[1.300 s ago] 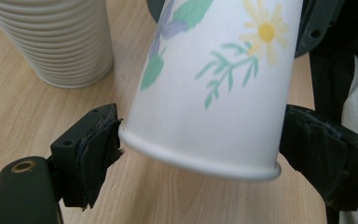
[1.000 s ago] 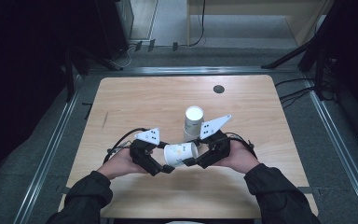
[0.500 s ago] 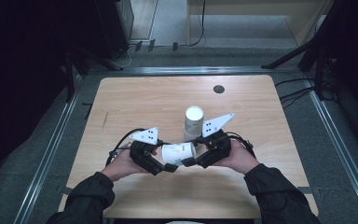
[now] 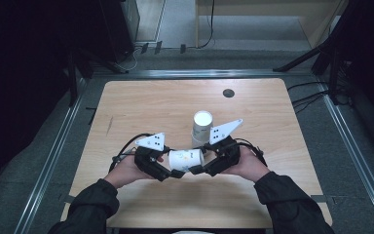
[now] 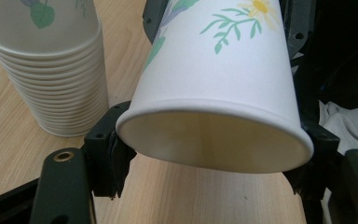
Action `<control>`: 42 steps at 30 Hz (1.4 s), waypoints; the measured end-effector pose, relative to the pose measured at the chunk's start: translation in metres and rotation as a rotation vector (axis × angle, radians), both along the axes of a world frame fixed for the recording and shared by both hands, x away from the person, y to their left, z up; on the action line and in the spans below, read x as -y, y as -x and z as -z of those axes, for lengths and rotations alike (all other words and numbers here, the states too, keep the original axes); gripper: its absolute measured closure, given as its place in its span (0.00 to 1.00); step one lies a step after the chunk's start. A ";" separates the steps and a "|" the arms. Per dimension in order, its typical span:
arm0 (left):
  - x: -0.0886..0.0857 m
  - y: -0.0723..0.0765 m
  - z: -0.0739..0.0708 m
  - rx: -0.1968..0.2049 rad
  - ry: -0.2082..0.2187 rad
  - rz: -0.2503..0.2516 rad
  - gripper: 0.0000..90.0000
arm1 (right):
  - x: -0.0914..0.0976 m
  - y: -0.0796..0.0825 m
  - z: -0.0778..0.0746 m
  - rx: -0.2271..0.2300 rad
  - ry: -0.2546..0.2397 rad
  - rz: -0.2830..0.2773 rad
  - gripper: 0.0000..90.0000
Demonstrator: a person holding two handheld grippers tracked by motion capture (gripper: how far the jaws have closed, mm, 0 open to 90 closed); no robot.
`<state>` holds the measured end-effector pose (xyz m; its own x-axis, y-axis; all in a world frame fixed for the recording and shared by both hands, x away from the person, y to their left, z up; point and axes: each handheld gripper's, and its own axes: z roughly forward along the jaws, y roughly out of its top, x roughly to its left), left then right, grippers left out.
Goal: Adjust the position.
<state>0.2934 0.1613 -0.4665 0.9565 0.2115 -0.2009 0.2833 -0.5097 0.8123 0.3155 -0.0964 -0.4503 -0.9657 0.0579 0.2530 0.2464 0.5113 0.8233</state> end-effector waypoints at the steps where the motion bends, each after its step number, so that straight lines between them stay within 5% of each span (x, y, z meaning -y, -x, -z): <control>1: -0.001 -0.001 0.000 -0.002 -0.002 0.002 0.31 | -0.001 0.000 0.000 0.008 0.000 0.002 0.33; 7: -0.003 -0.005 -0.003 -0.029 -0.045 0.000 0.31 | -0.003 0.001 0.004 0.039 0.050 0.034 0.28; 15: 0.000 -0.006 -0.001 -0.013 -0.147 0.018 0.31 | -0.008 0.004 0.007 0.080 0.090 0.045 0.29; 25: 0.014 -0.006 0.007 -0.024 -0.261 0.050 0.31 | -0.019 0.008 0.017 0.111 0.158 0.008 0.34; 34: 0.018 -0.004 0.010 -0.002 -0.285 0.059 0.30 | -0.027 0.012 0.025 0.133 0.224 -0.022 0.36; 42: 0.012 -0.005 0.010 -0.015 -0.228 0.044 0.19 | -0.024 0.011 0.021 0.143 0.199 -0.024 0.37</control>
<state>0.2979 0.1496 -0.4763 0.9632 0.2108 -0.1670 0.2677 -0.6917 0.6707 0.3046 -0.0728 -0.4717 -0.9926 0.0696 0.0991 0.1200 0.6714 0.7313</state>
